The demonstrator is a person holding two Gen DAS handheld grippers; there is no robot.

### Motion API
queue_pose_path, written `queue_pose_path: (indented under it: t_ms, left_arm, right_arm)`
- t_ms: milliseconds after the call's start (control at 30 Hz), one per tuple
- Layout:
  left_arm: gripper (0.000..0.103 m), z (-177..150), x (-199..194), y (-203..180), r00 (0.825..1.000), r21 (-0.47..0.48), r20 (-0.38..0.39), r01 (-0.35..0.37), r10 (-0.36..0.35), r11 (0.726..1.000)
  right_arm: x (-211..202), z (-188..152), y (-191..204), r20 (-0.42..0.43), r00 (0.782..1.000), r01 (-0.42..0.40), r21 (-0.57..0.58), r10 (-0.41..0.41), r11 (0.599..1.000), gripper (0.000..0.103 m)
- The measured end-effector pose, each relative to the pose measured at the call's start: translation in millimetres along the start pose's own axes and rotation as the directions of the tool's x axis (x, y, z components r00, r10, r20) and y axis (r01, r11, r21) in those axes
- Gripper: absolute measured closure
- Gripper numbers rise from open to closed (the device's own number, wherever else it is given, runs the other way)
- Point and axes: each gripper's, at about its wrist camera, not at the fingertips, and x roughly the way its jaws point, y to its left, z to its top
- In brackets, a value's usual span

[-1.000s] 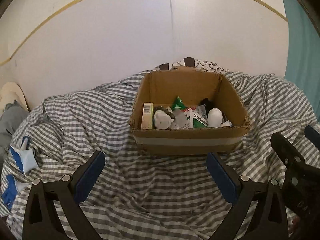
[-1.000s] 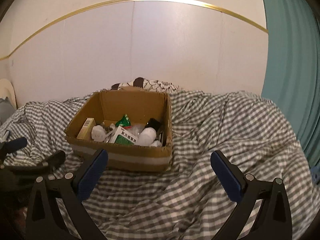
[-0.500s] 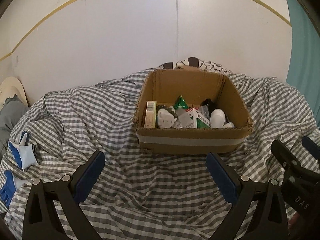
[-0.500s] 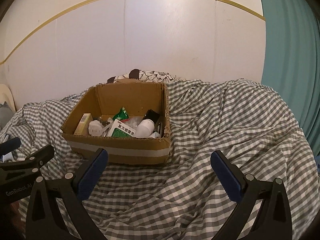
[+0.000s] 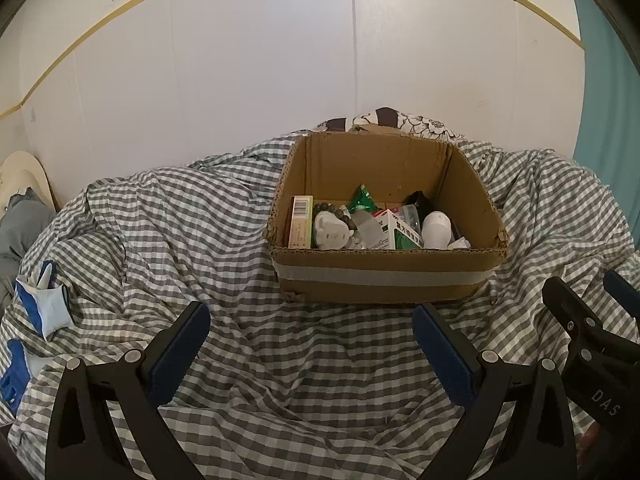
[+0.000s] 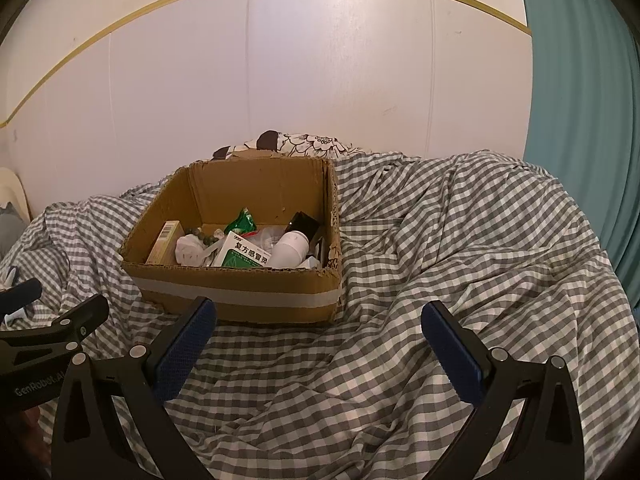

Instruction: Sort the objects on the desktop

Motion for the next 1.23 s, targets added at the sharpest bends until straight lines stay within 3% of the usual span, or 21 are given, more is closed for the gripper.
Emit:
queue_pose_path:
  t_ms: [500, 1033, 1233]
  left_arm:
    - [0.0, 0.6, -0.9, 0.2, 1.0, 0.003, 0.009, -0.012, 0.012, 1.0]
    - [0.0, -2.6, 6.7, 10.4, 0.998, -0.06, -0.046, 0.028, -0.031, 0.998]
    - [0.0, -3.3, 5.0, 13.9, 1.0, -0.032, -0.015, 0.005, -0.006, 0.999]
  right_arm:
    - [0.2, -1.2, 0.5, -0.009, 1.0, 0.0, 0.009, 0.0, 1.0, 0.0]
    - [6.3, -4.1, -1.4, -0.033, 0.999, -0.005, 0.0, 0.005, 1.0, 0.0]
    - [8.3, -5.8, -1.3, -0.04, 0.999, -0.004, -0.005, 0.003, 1.0, 0.0]
